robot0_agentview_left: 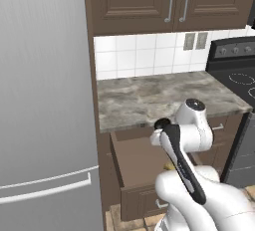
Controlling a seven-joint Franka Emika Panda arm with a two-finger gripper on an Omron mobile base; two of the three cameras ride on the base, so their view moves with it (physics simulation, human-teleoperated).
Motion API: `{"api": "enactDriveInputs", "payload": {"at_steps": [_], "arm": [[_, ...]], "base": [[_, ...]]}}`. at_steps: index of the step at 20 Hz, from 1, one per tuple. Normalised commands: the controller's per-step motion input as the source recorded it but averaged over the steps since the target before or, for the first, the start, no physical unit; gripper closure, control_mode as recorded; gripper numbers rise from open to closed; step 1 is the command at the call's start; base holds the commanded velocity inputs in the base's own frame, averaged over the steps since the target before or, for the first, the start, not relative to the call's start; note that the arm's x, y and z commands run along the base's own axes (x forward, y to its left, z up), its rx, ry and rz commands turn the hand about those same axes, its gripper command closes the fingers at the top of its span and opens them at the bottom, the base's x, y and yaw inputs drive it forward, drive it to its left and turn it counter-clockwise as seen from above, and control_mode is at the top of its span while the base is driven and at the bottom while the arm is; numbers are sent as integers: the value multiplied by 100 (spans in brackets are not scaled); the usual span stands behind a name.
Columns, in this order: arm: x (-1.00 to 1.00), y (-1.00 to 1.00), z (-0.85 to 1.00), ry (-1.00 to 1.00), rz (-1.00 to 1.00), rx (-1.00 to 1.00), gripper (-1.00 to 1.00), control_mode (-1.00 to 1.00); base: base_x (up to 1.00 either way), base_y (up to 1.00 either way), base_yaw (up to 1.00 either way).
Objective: Restock the sink supplies by placing the sponge and soap dispenser on the counter and next to the sink. Make sure the soap dispenser is upright.
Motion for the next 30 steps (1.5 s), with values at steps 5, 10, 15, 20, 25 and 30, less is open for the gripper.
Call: {"api": "enactDriveInputs", "payload": {"at_steps": [5, 10, 15, 20, 25, 30], "arm": [[-67, -25, 72, 0, -3, 1, 100, -100], [-30, -13, 45, 0, -5, 0, 100, -100], [-2, 0, 1, 0, 0, 0, 100, -100], [-4, 1, 0, -1, 0, 0, 100, 100], [0, 0, 0, 0, 0, 0, 100, 100], [0, 0, 0, 0, 0, 0, 100, 100]], "base": [[0, 0, 0], [0, 0, 0], [0, 0, 0], [-7, 0, -3], [-52, 0, -66], [-26, 0, -96]]}}
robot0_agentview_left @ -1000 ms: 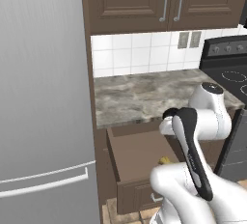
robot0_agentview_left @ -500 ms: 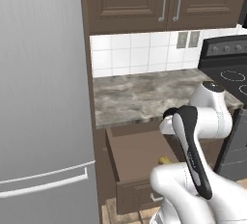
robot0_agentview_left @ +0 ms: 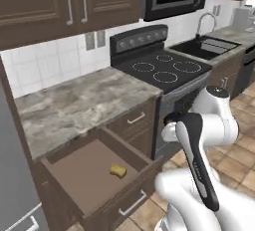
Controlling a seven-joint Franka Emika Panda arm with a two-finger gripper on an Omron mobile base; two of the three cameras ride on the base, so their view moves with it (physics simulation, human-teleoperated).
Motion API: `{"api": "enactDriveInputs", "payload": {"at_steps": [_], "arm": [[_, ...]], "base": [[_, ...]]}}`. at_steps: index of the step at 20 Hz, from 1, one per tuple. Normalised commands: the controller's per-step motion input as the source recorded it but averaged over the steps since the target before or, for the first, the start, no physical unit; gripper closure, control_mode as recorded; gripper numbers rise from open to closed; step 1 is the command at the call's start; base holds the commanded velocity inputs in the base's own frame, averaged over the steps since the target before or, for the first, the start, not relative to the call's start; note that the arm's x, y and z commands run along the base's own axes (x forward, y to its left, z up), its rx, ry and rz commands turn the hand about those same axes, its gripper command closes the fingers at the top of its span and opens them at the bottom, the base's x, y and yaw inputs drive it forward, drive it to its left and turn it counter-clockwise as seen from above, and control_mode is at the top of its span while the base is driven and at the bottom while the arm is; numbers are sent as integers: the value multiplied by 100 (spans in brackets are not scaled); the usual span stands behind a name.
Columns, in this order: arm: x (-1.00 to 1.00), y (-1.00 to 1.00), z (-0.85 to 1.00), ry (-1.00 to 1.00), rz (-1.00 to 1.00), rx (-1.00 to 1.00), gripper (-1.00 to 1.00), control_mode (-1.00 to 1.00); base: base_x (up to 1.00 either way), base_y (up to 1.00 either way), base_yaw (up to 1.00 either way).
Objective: Restock the sink supplies by placing the sponge and soap dispenser on the counter and next to the sink. Make sure the soap dispenser is upright.
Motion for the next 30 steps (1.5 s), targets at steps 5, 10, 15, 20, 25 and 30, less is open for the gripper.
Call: {"api": "enactDriveInputs", "payload": {"at_steps": [5, 10, 15, 20, 25, 30], "arm": [[0, 0, 0, 0, 0, 0, 100, 100], [0, 0, 0, 0, 0, 0, 100, 100], [0, 0, 0, 0, 0, 0, 100, 100], [0, 0, 0, 0, 0, 0, 100, 100], [0, 0, 0, 0, 0, 0, 100, 100], [0, 0, 0, 0, 0, 0, 100, 100]], "base": [[-5, 0, -99], [0, 0, -99], [20, 2, -85], [96, -44, -23], [100, -39, 5], [100, -21, 15]]}}
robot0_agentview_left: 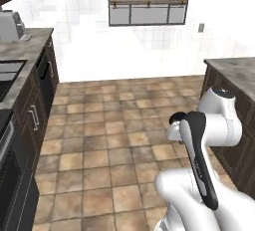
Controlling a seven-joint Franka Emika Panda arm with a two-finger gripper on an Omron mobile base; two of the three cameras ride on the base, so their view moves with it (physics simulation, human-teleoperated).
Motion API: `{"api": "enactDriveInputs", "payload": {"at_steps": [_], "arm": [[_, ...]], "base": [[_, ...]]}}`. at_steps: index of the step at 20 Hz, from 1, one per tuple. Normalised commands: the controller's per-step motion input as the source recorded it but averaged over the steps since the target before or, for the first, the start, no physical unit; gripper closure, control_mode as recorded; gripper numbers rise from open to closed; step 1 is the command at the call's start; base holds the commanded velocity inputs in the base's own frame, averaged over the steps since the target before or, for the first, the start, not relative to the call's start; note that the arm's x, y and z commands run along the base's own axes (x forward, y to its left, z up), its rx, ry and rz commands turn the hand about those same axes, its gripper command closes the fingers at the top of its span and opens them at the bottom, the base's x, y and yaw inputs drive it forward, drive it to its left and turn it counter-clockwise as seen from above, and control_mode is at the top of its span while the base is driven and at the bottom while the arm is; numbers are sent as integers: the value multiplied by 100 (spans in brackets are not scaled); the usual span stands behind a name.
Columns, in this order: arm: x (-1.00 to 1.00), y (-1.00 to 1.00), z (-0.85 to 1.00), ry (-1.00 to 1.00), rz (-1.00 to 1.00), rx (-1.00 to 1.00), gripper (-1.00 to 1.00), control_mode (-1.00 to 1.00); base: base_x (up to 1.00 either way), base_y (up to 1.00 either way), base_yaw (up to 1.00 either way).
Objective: Restock the sink supplies by placing the sponge and soap dispenser on the counter and next to the sink. Make sure the soap dispenser is upright.
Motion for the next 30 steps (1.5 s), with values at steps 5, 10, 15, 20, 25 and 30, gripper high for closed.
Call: {"api": "enactDriveInputs", "payload": {"at_steps": [5, 10, 15, 20, 25, 30], "arm": [[0, 0, 0, 0, 0, 0, 100, 100], [0, 0, 0, 0, 0, 0, 100, 100], [0, 0, 0, 0, 0, 0, 100, 100], [0, 0, 0, 0, 0, 0, 100, 100], [0, 0, 0, 0, 0, 0, 100, 100], [0, 0, 0, 0, 0, 0, 100, 100]], "base": [[100, -8, 13], [100, 0, 10], [100, 0, 20], [100, 0, 29], [100, 0, 37], [100, -1, 45]]}}
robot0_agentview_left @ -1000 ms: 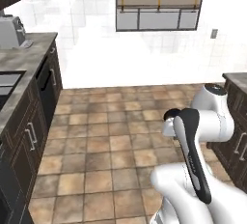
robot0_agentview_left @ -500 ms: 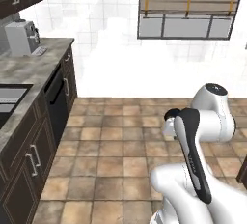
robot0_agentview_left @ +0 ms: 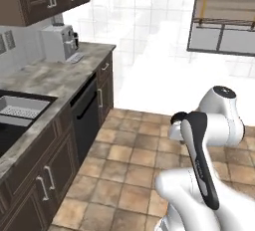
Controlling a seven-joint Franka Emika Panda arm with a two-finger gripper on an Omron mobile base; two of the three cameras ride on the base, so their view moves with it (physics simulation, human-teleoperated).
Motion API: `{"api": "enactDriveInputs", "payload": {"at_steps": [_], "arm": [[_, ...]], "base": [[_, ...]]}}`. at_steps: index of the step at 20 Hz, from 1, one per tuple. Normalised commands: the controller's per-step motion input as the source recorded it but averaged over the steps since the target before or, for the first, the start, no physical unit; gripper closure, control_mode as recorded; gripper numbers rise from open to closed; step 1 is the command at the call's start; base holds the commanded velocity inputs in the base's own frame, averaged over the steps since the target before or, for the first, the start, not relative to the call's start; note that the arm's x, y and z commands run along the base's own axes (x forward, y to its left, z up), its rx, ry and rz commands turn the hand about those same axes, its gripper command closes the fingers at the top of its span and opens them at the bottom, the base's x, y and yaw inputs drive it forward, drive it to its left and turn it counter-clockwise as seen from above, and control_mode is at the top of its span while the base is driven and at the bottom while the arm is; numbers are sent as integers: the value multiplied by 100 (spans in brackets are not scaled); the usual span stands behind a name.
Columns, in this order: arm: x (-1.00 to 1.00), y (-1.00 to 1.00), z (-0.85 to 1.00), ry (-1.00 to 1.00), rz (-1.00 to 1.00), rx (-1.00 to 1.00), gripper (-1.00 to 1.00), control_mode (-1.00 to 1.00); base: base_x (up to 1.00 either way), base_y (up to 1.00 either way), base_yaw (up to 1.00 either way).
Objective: Restock the sink supplies by placing the sponge and soap dispenser on the counter and next to the sink. Make sure the soap dispenser is upright.
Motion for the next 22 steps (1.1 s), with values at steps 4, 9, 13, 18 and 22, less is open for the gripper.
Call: {"api": "enactDriveInputs", "payload": {"at_steps": [4, 9, 13, 18, 22], "arm": [[0, 0, 0, 0, 0, 0, 100, 100], [0, 0, 0, 0, 0, 0, 100, 100], [0, 0, 0, 0, 0, 0, 100, 100], [0, 0, 0, 0, 0, 0, 100, 100], [0, 0, 0, 0, 0, 0, 100, 100]], "base": [[100, -10, 50], [100, -29, 51], [100, -31, 53], [100, -29, 56], [97, -7, 59]]}}
